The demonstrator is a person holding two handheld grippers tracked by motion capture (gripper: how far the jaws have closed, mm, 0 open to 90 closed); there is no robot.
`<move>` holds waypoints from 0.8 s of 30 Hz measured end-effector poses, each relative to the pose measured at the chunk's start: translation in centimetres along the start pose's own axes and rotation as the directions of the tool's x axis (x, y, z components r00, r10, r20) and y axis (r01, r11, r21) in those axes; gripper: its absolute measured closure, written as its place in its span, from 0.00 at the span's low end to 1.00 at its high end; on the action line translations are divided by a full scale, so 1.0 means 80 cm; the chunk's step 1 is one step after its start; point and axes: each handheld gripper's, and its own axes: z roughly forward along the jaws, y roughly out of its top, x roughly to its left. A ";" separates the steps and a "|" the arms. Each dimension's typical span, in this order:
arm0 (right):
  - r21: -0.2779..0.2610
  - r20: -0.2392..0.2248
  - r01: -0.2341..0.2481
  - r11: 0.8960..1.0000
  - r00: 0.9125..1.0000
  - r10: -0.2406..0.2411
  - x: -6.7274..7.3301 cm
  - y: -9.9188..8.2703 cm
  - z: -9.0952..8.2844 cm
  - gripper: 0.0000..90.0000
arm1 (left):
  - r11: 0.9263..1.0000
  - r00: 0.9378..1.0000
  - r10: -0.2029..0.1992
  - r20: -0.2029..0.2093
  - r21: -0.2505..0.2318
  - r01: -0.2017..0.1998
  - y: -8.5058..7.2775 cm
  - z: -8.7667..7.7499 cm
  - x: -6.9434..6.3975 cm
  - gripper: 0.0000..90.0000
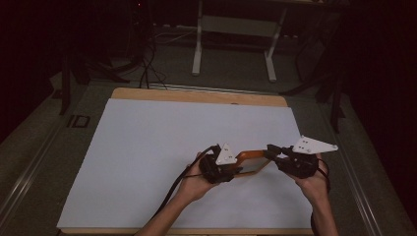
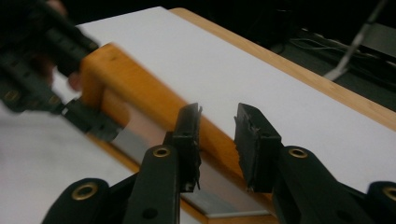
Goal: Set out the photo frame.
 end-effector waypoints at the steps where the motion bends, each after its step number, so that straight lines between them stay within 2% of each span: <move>1: 0.002 -0.016 0.008 1.000 1.000 -0.008 0.001 0.000 -0.001 0.76 | 1.000 1.000 0.003 0.004 0.000 -0.003 0.002 -0.002 0.002 0.77; 7: 0.007 -0.105 0.045 0.999 0.994 -0.044 0.003 0.003 0.004 0.63 | 0.999 0.999 0.037 0.028 0.012 -0.038 0.015 -0.010 0.014 0.77; 8: 0.014 -0.127 0.048 0.999 0.991 -0.046 0.003 0.004 0.007 0.61 | 0.999 0.998 0.050 0.031 0.016 -0.050 0.018 -0.010 0.015 0.77; 13: 0.033 -0.161 0.110 0.993 0.982 -0.103 0.000 0.011 0.021 0.50 | 0.992 0.992 0.118 0.052 0.037 -0.120 0.025 -0.009 0.015 0.77; 16: 0.042 -0.190 0.151 0.988 0.972 -0.141 -0.001 0.017 0.027 0.50 | 0.988 0.987 0.149 0.065 0.040 -0.152 0.028 -0.008 0.015 0.77; 20: 0.078 -0.223 0.215 0.973 0.955 -0.193 0.001 0.023 0.034 0.53 | 0.983 0.981 0.174 0.080 0.043 -0.178 0.032 -0.006 0.016 0.77; 22: 0.085 -0.224 0.240 0.967 0.950 -0.216 0.003 0.024 0.036 0.55 | 0.982 0.980 0.181 0.083 0.039 -0.185 0.033 -0.005 0.018 0.77; 24: 0.080 -0.217 0.257 0.963 0.947 -0.235 0.003 0.023 0.035 0.59 | 0.985 0.983 0.164 0.082 0.030 -0.167 0.032 -0.005 0.020 0.75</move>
